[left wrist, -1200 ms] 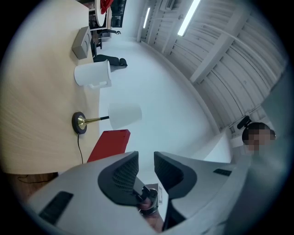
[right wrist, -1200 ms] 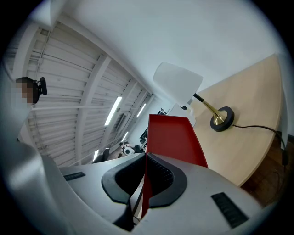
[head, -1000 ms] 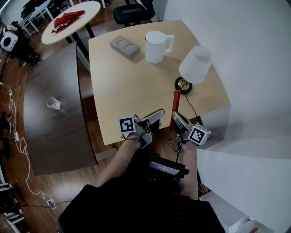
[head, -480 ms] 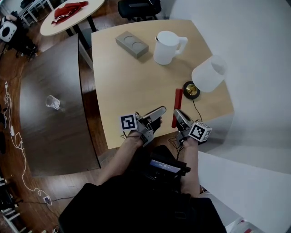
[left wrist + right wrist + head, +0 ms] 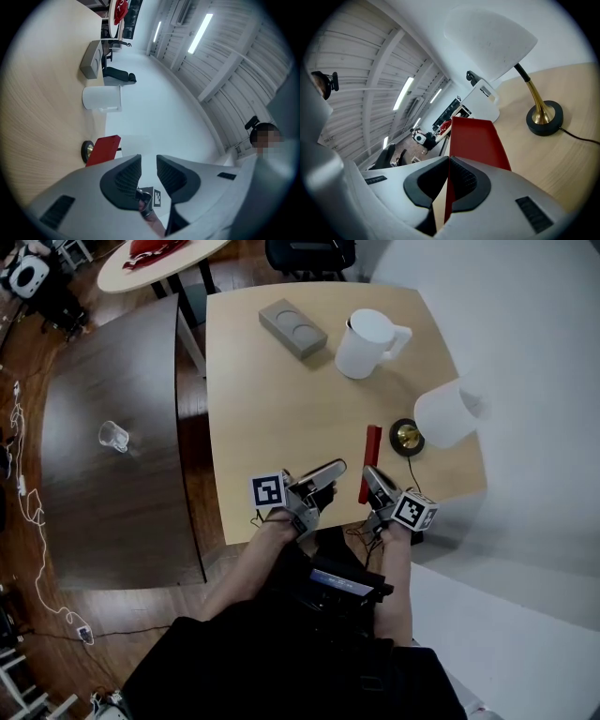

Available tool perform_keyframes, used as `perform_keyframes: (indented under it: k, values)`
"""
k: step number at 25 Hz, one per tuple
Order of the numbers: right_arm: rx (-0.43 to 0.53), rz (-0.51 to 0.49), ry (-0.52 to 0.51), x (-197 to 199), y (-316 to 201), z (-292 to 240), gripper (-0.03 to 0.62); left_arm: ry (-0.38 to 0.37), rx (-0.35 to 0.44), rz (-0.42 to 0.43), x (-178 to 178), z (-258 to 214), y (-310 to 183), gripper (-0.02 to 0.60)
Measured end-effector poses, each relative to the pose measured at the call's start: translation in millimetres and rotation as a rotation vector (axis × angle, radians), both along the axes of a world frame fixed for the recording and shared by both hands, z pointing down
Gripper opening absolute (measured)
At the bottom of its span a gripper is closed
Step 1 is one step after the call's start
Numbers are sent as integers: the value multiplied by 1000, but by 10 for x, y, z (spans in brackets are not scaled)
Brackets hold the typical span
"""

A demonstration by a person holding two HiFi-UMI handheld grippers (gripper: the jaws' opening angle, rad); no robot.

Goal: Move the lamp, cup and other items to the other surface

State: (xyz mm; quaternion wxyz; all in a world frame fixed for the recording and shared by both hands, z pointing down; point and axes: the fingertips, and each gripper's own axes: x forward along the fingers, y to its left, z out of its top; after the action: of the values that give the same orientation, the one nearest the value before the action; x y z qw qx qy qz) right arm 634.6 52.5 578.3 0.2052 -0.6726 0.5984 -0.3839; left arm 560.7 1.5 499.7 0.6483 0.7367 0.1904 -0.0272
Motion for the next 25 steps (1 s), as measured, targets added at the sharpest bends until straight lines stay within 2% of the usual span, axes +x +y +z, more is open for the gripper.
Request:
perform_keyframes:
  k: [15,25]
  values:
    - [-42,-75,-32,279,-106,341,35,-79,14,-84,164,180,-70,115]
    - [-53,-70,4,245,-85,373,35,-47,36,-71,56,119,-48,115]
